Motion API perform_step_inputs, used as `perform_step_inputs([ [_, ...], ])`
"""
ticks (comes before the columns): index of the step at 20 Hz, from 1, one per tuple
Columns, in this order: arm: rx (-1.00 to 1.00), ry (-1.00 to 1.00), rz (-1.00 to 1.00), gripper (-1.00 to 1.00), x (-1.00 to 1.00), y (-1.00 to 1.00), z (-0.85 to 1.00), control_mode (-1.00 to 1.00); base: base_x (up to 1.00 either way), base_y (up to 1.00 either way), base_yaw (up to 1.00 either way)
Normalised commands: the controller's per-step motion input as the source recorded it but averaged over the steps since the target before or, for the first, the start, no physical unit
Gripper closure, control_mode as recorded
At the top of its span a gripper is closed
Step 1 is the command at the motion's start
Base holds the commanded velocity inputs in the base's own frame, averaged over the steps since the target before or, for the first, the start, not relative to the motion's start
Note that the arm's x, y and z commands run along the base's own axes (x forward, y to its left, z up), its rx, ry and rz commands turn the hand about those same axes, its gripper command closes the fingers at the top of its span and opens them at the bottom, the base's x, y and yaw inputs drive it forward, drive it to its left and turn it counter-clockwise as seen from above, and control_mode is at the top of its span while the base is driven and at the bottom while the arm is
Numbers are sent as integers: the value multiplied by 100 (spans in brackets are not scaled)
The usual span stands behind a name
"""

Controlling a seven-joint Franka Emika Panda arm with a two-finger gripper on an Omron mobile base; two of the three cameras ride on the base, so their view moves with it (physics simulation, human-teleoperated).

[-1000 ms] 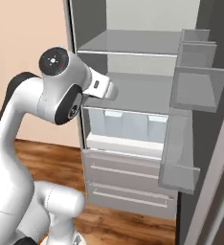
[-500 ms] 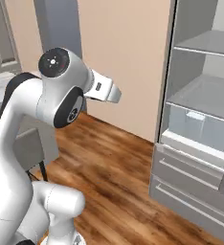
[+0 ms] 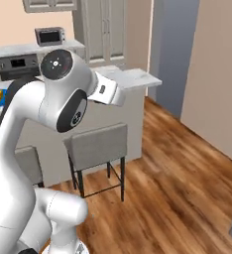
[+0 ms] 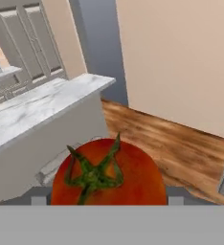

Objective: Take the cheese, chicken drumstick, and tomato from the fridge and place them on the plate on the dining counter to create an appetizer plate.

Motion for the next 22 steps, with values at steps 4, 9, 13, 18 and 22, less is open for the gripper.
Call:
perform_step_inputs([
  [4, 0, 0, 0, 100, 0, 0, 0, 100, -27, 69, 69],
  [9, 0, 0, 0, 100, 0, 0, 0, 100, 11, 41, 68],
  [13, 0, 0, 0, 100, 0, 0, 0, 100, 45, -9, 72],
  [18, 0, 0, 0, 100, 0, 0, 0, 100, 79, -16, 57],
  [22, 0, 0, 0, 100, 0, 0, 0, 100, 100, -30, 25],
])
